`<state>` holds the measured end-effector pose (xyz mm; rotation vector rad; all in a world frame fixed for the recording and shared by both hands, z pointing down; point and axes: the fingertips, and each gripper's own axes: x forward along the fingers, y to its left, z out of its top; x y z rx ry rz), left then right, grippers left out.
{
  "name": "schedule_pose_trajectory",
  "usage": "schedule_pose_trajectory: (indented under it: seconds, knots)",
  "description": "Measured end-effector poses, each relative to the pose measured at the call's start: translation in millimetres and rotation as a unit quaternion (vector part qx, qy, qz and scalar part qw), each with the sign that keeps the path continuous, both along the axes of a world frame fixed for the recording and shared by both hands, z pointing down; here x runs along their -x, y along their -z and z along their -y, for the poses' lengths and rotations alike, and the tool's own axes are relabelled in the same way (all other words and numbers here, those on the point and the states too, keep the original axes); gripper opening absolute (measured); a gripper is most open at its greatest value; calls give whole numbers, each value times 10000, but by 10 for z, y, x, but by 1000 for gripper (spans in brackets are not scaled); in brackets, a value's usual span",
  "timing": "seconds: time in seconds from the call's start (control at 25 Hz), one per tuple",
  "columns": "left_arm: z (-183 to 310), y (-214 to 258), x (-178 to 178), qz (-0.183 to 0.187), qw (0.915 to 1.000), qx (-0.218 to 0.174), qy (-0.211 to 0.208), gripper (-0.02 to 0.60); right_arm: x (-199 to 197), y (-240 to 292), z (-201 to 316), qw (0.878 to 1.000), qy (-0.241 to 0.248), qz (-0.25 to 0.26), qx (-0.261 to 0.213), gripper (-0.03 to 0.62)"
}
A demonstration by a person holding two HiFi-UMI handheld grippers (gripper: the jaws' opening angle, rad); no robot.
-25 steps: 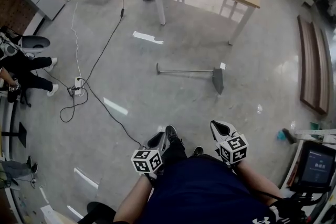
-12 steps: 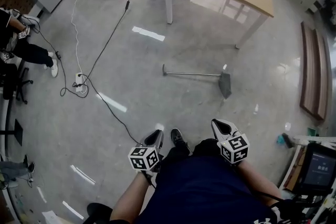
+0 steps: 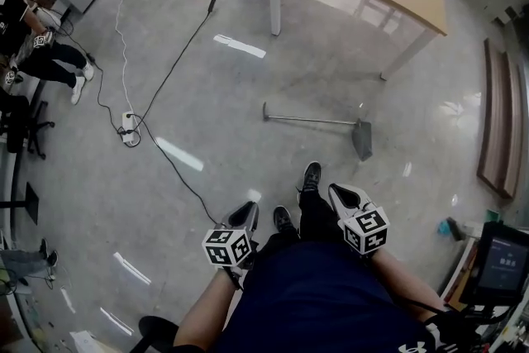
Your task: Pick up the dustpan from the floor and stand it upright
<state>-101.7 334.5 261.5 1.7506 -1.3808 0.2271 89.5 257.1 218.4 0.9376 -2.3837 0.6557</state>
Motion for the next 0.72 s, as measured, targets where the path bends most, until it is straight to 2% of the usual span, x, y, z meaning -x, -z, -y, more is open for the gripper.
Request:
schedule_pose_trajectory:
  seconds: [0.32,0.72]
  knots:
    - [602,-3,148,223,9996,109,123,35,237,-44,676,9994,321,150,7,11]
    - [1799,81,-44,459,9982,-75,366,52,-74,-282,1722,9986,517,-17,73,11]
